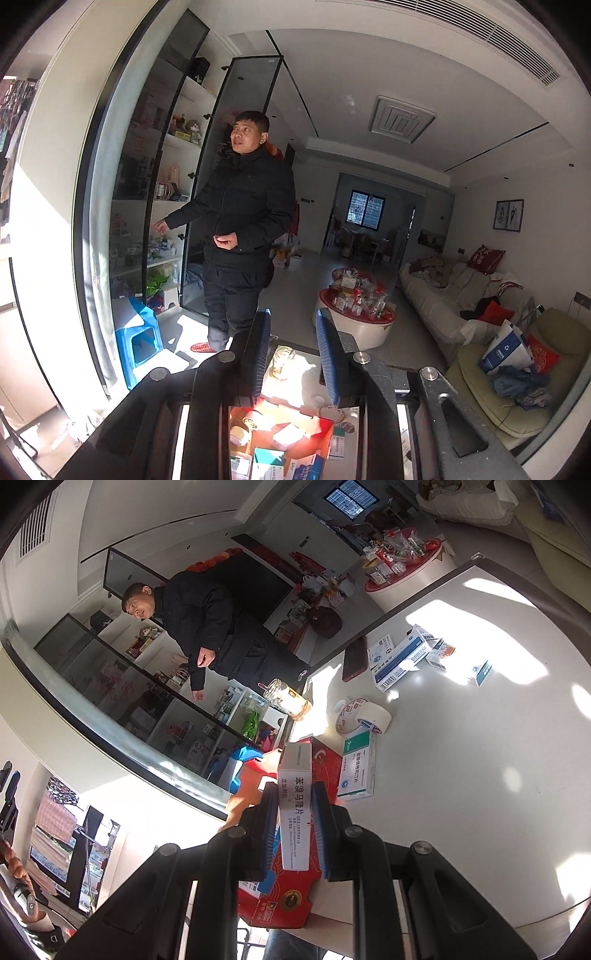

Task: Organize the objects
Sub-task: 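Carry the Daktarin box with the left gripper over the cardboard box while the right carries the tablet box, then open the left gripper to drop the Daktarin box while the right drops the tablet box into the box, then grasp the white Cefixime capsule box with the right gripper while the left moves to the table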

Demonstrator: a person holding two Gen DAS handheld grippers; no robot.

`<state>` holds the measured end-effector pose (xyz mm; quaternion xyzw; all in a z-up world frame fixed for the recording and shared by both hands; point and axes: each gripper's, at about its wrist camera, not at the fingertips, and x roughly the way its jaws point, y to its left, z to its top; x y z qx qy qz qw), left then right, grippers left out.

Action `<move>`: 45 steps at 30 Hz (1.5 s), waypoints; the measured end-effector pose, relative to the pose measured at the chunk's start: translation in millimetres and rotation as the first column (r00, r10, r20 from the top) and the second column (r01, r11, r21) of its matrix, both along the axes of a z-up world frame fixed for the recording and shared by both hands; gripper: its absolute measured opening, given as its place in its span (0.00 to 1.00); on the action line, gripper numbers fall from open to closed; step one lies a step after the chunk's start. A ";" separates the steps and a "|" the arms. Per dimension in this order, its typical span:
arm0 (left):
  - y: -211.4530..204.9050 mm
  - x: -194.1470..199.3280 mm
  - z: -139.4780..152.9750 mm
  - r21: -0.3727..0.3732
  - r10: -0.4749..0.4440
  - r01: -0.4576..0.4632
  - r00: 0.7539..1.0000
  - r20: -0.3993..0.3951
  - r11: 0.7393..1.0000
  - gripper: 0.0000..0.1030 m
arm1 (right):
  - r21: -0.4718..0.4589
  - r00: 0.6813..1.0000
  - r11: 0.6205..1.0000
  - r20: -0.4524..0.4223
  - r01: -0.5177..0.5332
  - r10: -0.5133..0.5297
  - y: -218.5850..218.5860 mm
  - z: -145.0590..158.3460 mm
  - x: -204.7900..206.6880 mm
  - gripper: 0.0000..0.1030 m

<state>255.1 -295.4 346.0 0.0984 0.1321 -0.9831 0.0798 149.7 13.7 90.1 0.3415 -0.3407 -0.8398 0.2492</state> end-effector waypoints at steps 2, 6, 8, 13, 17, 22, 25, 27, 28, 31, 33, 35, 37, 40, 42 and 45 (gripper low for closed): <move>1.3 -14.3 -19.8 0.017 -0.020 0.019 0.999 0.050 1.000 0.26 | 0.007 0.999 0.999 -0.024 -0.037 0.037 -7.0 7.5 -0.4 0.18; 7.4 -55.2 -83.6 0.098 -0.090 0.070 0.972 0.215 0.993 0.26 | 0.003 0.988 0.989 -0.036 -0.150 0.150 -42.4 19.2 -12.6 0.18; 6.0 -78.0 -126.2 0.156 -0.121 0.075 0.945 0.305 0.985 0.26 | 0.009 0.975 0.976 -0.032 -0.218 0.218 -71.4 20.4 -20.4 0.18; 0.5 -121.7 -218.5 0.259 -0.138 0.016 0.877 0.459 0.966 0.28 | 0.074 0.949 0.947 0.010 -0.314 0.314 -143.4 12.8 -51.3 0.18; 6.4 -137.8 -253.2 0.286 -0.111 -0.048 0.849 0.516 0.957 0.63 | 0.193 0.941 0.921 0.079 -0.337 0.328 -176.9 -0.9 -80.1 0.64; 47.7 -156.7 -255.0 0.198 -0.117 0.014 0.846 0.520 0.980 0.74 | 0.342 0.986 0.928 -0.024 -0.149 0.167 -127.8 6.5 -81.7 0.84; 105.3 -175.2 -258.2 0.164 -0.186 0.116 0.835 0.517 0.980 0.79 | 0.475 1.000 0.880 0.003 -0.023 0.025 -77.8 -9.5 -90.0 0.90; 150.2 -190.0 -266.8 0.132 -0.237 0.197 0.820 0.521 0.971 0.81 | 0.530 0.995 0.847 0.050 0.045 -0.084 -36.6 -32.8 -95.6 0.90; 172.1 -197.5 -275.1 0.113 -0.257 0.233 0.810 0.527 0.966 0.81 | 0.551 0.987 0.831 0.077 0.078 -0.144 -13.0 -46.4 -97.6 0.90; 228.2 -226.9 -308.7 0.081 -0.310 0.322 0.766 0.564 0.943 0.81 | 0.586 0.952 0.791 0.109 0.173 -0.288 46.8 -78.8 -94.7 0.90; 254.8 -247.5 -331.3 0.076 -0.326 0.355 0.728 0.602 0.932 0.81 | 0.605 0.931 0.768 0.115 0.211 -0.347 74.5 -93.7 -93.0 0.90; 271.7 -264.6 -347.9 0.067 -0.324 0.364 0.712 0.623 0.929 0.81 | 0.601 0.919 0.764 0.118 0.236 -0.377 92.6 -102.7 -91.8 0.90; 279.7 -277.9 -359.9 0.078 -0.329 0.368 0.691 0.643 0.927 0.81 | 0.599 0.917 0.761 0.107 0.249 -0.384 101.5 -106.5 -91.0 0.90; 280.8 -291.0 -370.3 0.101 -0.327 0.354 0.667 0.669 0.930 0.81 | 0.603 0.921 0.757 0.092 0.252 -0.379 103.9 -108.5 -92.3 0.90; 273.9 -292.9 -369.1 0.127 -0.336 0.345 0.658 0.674 0.930 0.81 | 0.595 0.925 0.766 0.097 0.242 -0.368 104.7 -110.9 -94.7 0.90; 252.8 -284.9 -356.3 0.167 -0.349 0.320 0.681 0.644 0.933 0.81 | 0.541 0.933 0.808 0.109 0.233 -0.342 108.1 -107.7 -101.9 0.90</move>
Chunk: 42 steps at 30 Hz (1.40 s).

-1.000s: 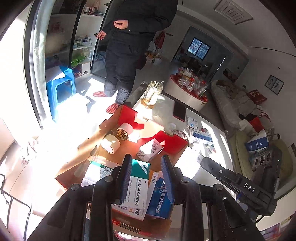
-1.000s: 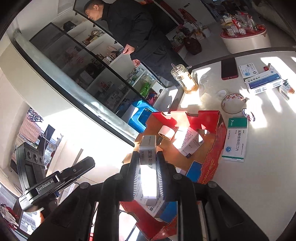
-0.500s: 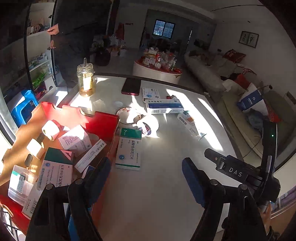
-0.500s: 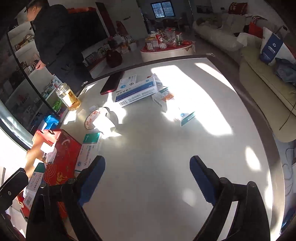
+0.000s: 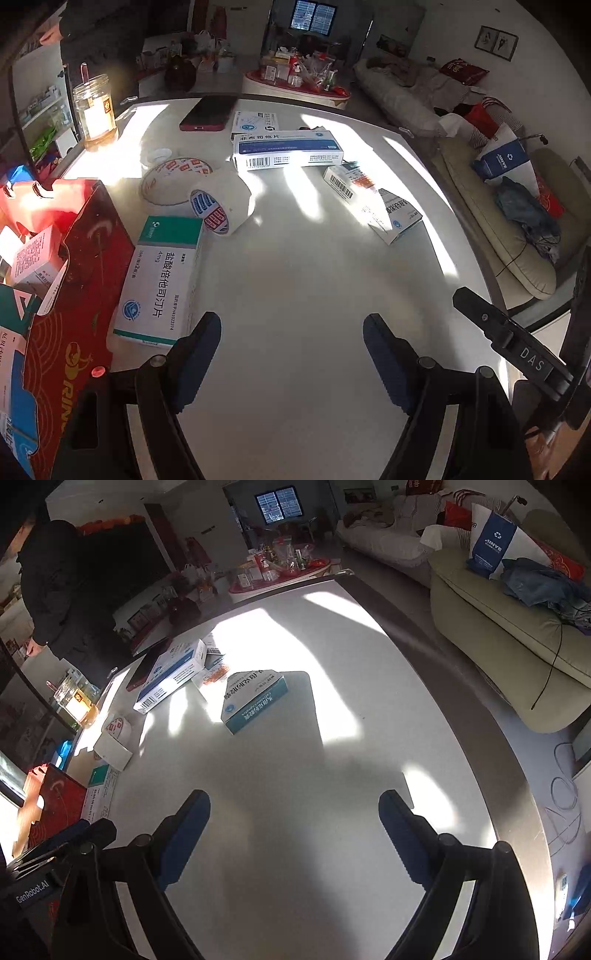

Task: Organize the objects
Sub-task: 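Grasp the white Cefixime capsule box with the right gripper while the left moves to the table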

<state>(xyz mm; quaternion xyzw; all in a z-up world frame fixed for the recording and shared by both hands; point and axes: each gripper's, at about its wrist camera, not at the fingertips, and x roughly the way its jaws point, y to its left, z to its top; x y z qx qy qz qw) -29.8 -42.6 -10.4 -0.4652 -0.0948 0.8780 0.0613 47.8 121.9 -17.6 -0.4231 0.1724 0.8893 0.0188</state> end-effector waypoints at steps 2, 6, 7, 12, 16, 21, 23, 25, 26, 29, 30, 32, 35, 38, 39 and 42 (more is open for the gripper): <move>-12.7 7.1 7.6 0.022 0.010 -0.010 1.000 -0.014 1.000 0.81 | -0.057 0.999 0.998 -0.007 -0.038 0.038 1.6 4.0 -9.4 0.90; -19.2 31.5 12.6 0.018 -0.023 0.024 1.000 -0.018 1.000 0.81 | -0.009 0.992 0.992 -0.003 -0.126 0.126 -11.4 12.9 -39.3 0.90; -17.3 39.2 12.8 0.009 -0.043 0.043 0.999 -0.019 0.999 0.81 | 0.008 0.990 0.990 0.001 -0.142 0.142 -14.7 13.1 -48.9 0.90; -7.9 76.2 10.2 0.025 -0.152 0.152 0.988 0.002 0.988 0.81 | 0.037 0.975 0.975 0.035 -0.219 0.218 -25.7 10.7 -105.2 0.90; -3.6 94.8 7.8 0.021 -0.220 0.220 0.975 0.020 0.975 0.81 | 0.128 0.935 0.928 0.113 -0.349 0.336 -40.2 -0.1 -143.6 0.90; -7.0 91.1 4.0 0.035 -0.224 0.223 0.974 0.044 0.974 0.81 | 0.127 0.900 0.898 0.179 -0.421 0.396 -45.7 -15.8 -167.4 0.90; -8.0 82.5 6.1 0.023 -0.210 0.210 0.977 0.035 0.977 0.81 | 0.105 0.895 0.900 0.201 -0.424 0.398 -46.4 -23.1 -173.5 0.90; -9.0 73.3 10.2 0.003 -0.195 0.195 0.981 0.020 0.981 0.81 | 0.116 0.893 0.896 0.202 -0.429 0.402 -49.5 -24.3 -174.6 0.91; -8.9 67.9 12.4 -0.009 -0.188 0.188 0.982 0.014 0.982 0.81 | 0.135 0.893 0.893 0.210 -0.430 0.399 -52.5 -24.8 -173.6 0.91; -8.2 50.2 21.0 -0.045 -0.178 0.178 0.984 0.001 0.983 0.81 | 0.262 0.903 0.871 0.233 -0.416 0.362 -62.1 -25.0 -165.6 0.71; -8.2 44.8 25.9 -0.047 -0.179 0.179 0.984 -0.007 0.983 0.81 | 0.244 0.905 0.879 0.233 -0.409 0.356 -61.2 -24.1 -161.9 0.71; -9.4 30.0 38.3 -0.034 -0.188 0.187 0.982 -0.026 0.982 0.81 | 0.202 0.918 0.905 0.217 -0.376 0.333 -54.5 -21.5 -150.0 0.71; -13.1 1.2 56.0 0.018 -0.205 0.205 0.978 -0.038 0.979 0.81 | -0.002 0.948 0.958 0.146 -0.286 0.283 -26.1 -13.1 -118.9 0.70; -13.6 -35.6 67.0 0.036 -0.223 0.224 0.974 -0.030 0.974 0.81 | -0.206 0.967 0.954 0.080 -0.220 0.240 -0.8 -10.0 -76.5 0.69; -11.3 -48.7 70.0 0.016 -0.239 0.239 0.970 -0.036 0.971 0.81 | -0.242 0.970 0.946 0.066 -0.214 0.236 3.7 -9.7 -62.3 0.69; 1.9 -88.5 75.5 -0.035 -0.330 0.329 0.942 -0.052 0.944 0.81 | -0.322 0.975 0.925 0.022 -0.202 0.220 12.5 -8.1 -21.4 0.69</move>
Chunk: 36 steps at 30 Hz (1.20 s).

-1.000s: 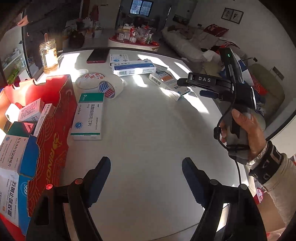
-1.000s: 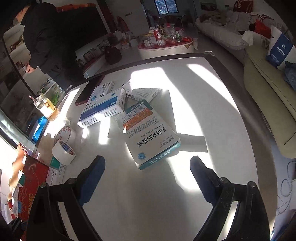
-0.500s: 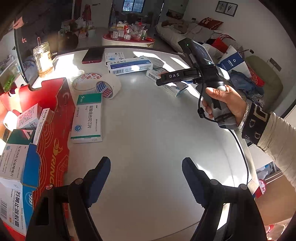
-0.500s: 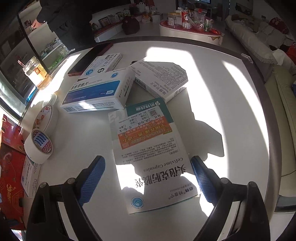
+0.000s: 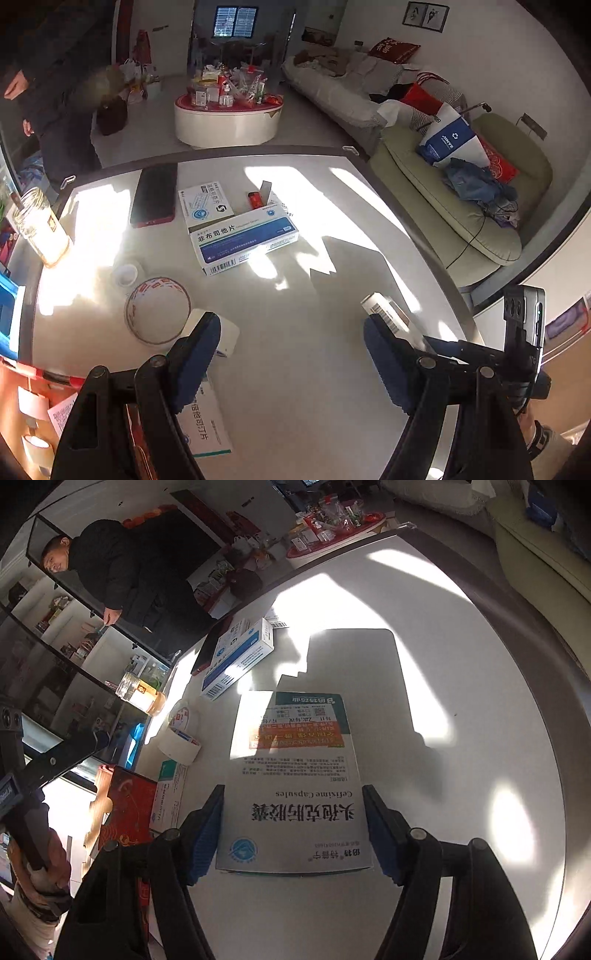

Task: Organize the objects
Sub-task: 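Grasp the white Cefixime capsule box with the right gripper while the left moves to the table, then grasp the blue-and-white Febuxostat tablet box with the left gripper while the right holds the capsule box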

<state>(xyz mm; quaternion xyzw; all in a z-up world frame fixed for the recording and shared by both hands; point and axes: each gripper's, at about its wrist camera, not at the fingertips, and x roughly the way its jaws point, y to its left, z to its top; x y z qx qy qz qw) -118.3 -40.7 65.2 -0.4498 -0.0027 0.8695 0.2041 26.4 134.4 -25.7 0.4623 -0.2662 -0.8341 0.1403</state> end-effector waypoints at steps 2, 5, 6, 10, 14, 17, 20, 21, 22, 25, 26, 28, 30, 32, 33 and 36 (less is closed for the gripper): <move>14.6 -27.0 -0.6 -0.047 -0.085 0.085 0.996 -0.003 0.995 0.81 | -0.074 1.000 0.997 -0.011 0.014 -0.015 5.6 0.0 21.7 0.69; 41.5 -65.5 -11.0 -0.112 -0.225 0.228 0.974 0.042 0.967 0.81 | -0.156 0.999 0.987 -0.016 0.036 -0.039 10.9 -0.7 41.9 0.69; 50.9 -75.9 -15.7 -0.152 -0.263 0.267 0.964 0.046 0.952 0.81 | -0.176 0.999 0.984 -0.019 0.036 -0.040 11.7 -0.6 46.2 0.69; 83.7 -108.8 -38.6 -0.338 -0.411 0.409 0.909 0.070 0.848 0.81 | -0.219 0.998 0.975 -0.044 0.029 -0.039 15.9 5.4 57.9 0.69; 95.7 -135.5 -63.4 -0.392 -0.486 0.504 0.861 0.153 0.770 0.81 | -0.258 0.997 0.966 -0.061 0.025 -0.042 21.7 9.7 61.1 0.69; 97.0 -150.5 -79.6 -0.477 -0.496 0.513 0.851 0.174 0.713 0.81 | -0.271 0.997 0.962 -0.066 0.023 -0.043 23.2 11.3 59.7 0.69; 92.3 -168.9 -90.5 -0.466 -0.472 0.515 0.855 0.217 0.719 0.81 | -0.293 0.997 0.956 -0.062 0.024 -0.044 25.3 10.2 57.7 0.69; 92.0 -172.0 -94.1 -0.455 -0.475 0.527 0.849 0.233 0.718 0.81 | -0.295 0.997 0.955 -0.060 0.026 -0.045 25.8 9.5 56.6 0.69; 92.3 -173.7 -98.0 -0.441 -0.481 0.544 0.839 0.257 0.714 0.81 | -0.297 0.997 0.955 -0.059 0.025 -0.045 25.5 9.2 55.6 0.69; 94.9 -173.6 -111.6 -0.446 -0.488 0.578 0.816 0.310 0.683 0.84 | -0.305 0.997 0.952 -0.058 0.026 -0.046 24.1 7.5 55.9 0.69; 94.7 -173.1 -111.5 -0.434 -0.491 0.582 0.813 0.312 0.688 0.83 | -0.309 0.997 0.951 -0.059 0.025 -0.046 23.8 7.4 55.7 0.69; 93.9 -171.7 -111.8 -0.433 -0.470 0.567 0.823 0.318 0.700 0.84 | -0.311 0.997 0.950 -0.061 0.023 -0.044 22.2 7.4 55.7 0.69; 94.0 -166.4 -113.0 -0.431 -0.437 0.552 0.832 0.342 0.714 0.83 | -0.313 0.997 0.949 -0.062 0.021 -0.043 21.4 6.2 56.3 0.69; 96.9 -155.5 -112.3 -0.454 -0.425 0.536 0.843 0.329 0.711 0.83 | -0.323 0.997 0.946 -0.058 0.027 -0.048 22.3 4.7 57.3 0.69; 99.2 -149.5 -110.9 -0.486 -0.416 0.516 0.857 0.306 0.706 0.82 | -0.328 0.997 0.944 -0.057 0.032 -0.054 23.5 4.1 58.0 0.69; 105.8 -134.9 -108.3 -0.532 -0.391 0.475 0.880 0.270 0.701 0.69 | -0.339 0.996 0.940 -0.057 0.049 -0.072 26.2 6.0 64.8 0.69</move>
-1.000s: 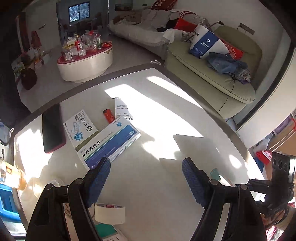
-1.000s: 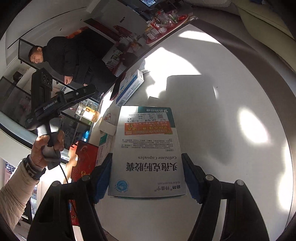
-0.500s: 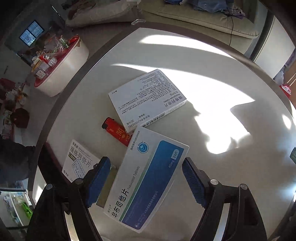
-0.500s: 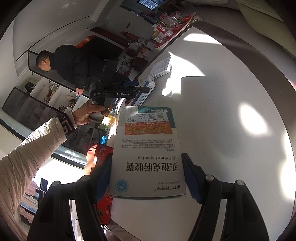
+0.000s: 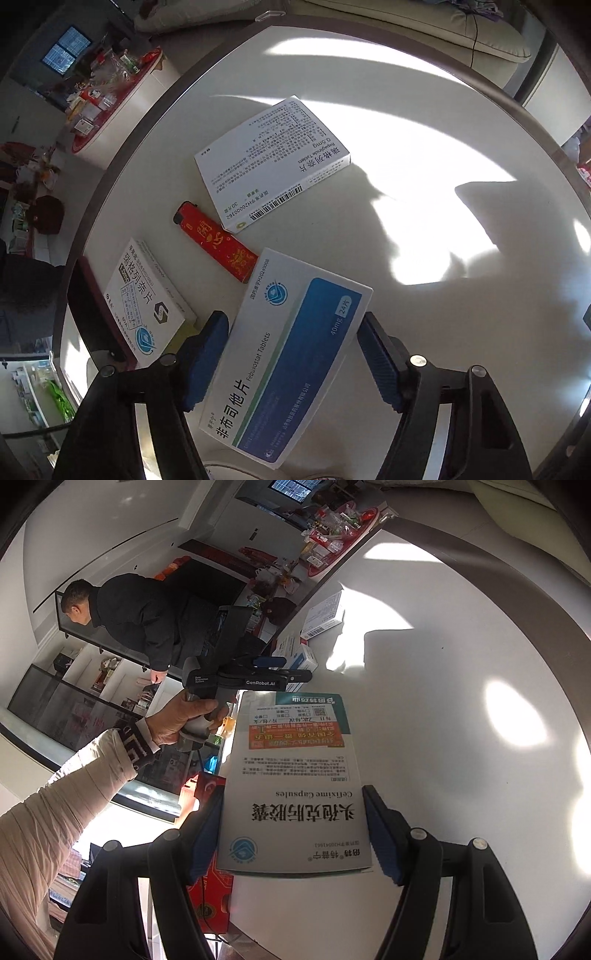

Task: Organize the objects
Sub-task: 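Grasp the blue-and-white Febuxostat tablet box with the left gripper while the right holds the capsule box, then carry the Febuxostat box with the left gripper toward the cardboard box while the right carries the capsule box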

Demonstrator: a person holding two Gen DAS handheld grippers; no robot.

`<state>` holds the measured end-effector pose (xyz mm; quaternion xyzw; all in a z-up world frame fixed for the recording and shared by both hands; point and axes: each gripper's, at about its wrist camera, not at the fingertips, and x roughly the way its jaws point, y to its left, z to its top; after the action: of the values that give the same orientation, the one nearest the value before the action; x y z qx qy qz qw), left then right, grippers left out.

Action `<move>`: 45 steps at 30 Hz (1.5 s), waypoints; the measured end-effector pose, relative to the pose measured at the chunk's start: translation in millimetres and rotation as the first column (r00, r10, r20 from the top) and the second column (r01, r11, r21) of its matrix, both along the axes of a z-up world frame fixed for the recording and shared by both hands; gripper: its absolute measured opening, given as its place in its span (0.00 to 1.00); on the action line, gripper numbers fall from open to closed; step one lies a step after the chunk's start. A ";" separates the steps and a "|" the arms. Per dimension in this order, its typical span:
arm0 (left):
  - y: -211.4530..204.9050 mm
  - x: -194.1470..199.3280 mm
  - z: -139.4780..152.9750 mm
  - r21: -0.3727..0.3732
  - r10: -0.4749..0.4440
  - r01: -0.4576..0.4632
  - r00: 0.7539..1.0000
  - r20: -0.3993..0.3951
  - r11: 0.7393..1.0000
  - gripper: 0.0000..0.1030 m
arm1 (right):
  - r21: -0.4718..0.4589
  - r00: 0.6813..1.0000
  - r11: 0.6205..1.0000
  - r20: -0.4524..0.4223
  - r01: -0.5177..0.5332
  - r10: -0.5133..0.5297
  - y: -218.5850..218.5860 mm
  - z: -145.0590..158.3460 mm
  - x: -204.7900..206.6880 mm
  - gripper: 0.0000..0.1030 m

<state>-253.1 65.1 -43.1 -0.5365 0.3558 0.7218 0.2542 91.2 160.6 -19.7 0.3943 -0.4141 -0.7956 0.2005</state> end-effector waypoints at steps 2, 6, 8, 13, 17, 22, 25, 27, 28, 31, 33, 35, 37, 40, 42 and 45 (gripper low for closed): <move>4.1 13.1 0.3 -0.019 -0.020 0.018 0.998 -0.065 1.000 0.65 | -0.008 1.000 1.000 -0.002 0.013 -0.013 2.3 1.7 5.7 0.69; 2.5 22.8 1.0 -0.030 -0.017 0.015 0.997 -0.079 0.999 0.62 | -0.013 0.999 0.999 -0.011 0.032 -0.032 7.3 7.0 18.5 0.69; -3.3 21.6 5.0 -0.008 0.004 -0.004 0.999 -0.048 1.000 0.62 | -0.008 0.999 0.999 -0.017 0.039 -0.039 9.9 9.6 25.1 0.69; -18.3 -4.3 -0.6 0.036 0.085 -0.090 0.990 0.112 0.995 0.83 | -0.023 0.998 0.998 -0.016 0.061 -0.061 17.3 8.0 30.3 0.69; -31.1 -16.0 -9.8 0.029 0.125 -0.131 0.980 0.151 0.991 0.96 | -0.035 0.998 0.998 -0.010 0.060 -0.061 18.3 3.5 28.7 0.69; -42.2 -22.6 -23.4 0.025 0.243 -0.260 0.930 0.275 0.965 1.00 | -0.044 0.998 0.997 -0.004 0.056 -0.057 17.9 1.0 26.2 0.69; -39.4 -13.4 -25.4 0.025 0.253 -0.268 0.933 0.256 0.963 1.00 | -0.055 0.998 0.996 -0.003 0.070 -0.071 19.0 1.0 26.5 0.69; -31.8 1.7 -24.8 0.042 0.195 -0.208 0.957 0.216 0.977 1.00 | -0.068 0.997 0.995 -0.004 0.075 -0.075 18.9 1.2 28.2 0.69; -25.8 11.6 -23.0 0.048 0.151 -0.161 0.973 0.176 0.986 0.99 | -0.071 0.997 0.994 -0.005 0.078 -0.078 18.6 1.7 29.3 0.69; -10.8 30.2 -15.4 0.088 0.107 -0.119 0.986 0.127 0.989 0.73 | -0.076 0.997 0.994 -0.006 0.081 -0.082 17.8 2.3 32.3 0.69; -0.9 36.4 -13.3 0.084 0.125 -0.132 0.988 0.089 0.988 0.64 | -0.089 0.996 0.992 -0.003 0.084 -0.085 18.0 2.0 32.9 0.69; 8.2 42.8 -13.3 0.070 0.096 -0.098 0.995 0.035 0.993 0.64 | -0.102 0.996 0.990 -0.003 0.094 -0.094 18.3 2.4 34.4 0.69; 6.6 40.8 -14.2 0.080 0.140 -0.143 0.989 0.038 0.986 0.64 | -0.110 0.995 0.989 -0.009 0.097 -0.099 18.8 5.2 36.6 0.69; 1.1 46.2 -13.3 0.104 0.200 -0.198 0.980 -0.004 0.975 0.63 | -0.103 0.994 0.989 -0.017 0.102 -0.104 20.7 9.5 40.9 0.69; -0.4 56.1 -3.1 0.180 0.220 -0.215 0.976 -0.005 0.960 0.63 | -0.098 0.993 0.988 -0.019 0.116 -0.119 23.8 11.2 44.7 0.69; -7.8 70.1 26.3 0.305 0.243 -0.232 0.970 0.003 0.924 0.63 | -0.096 0.989 0.985 -0.009 0.145 -0.147 29.8 9.4 50.2 0.69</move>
<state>-183.1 57.3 -16.8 -0.5177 0.1775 0.8023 0.2381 141.4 190.5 -10.3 0.3467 -0.4776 -0.7906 0.1634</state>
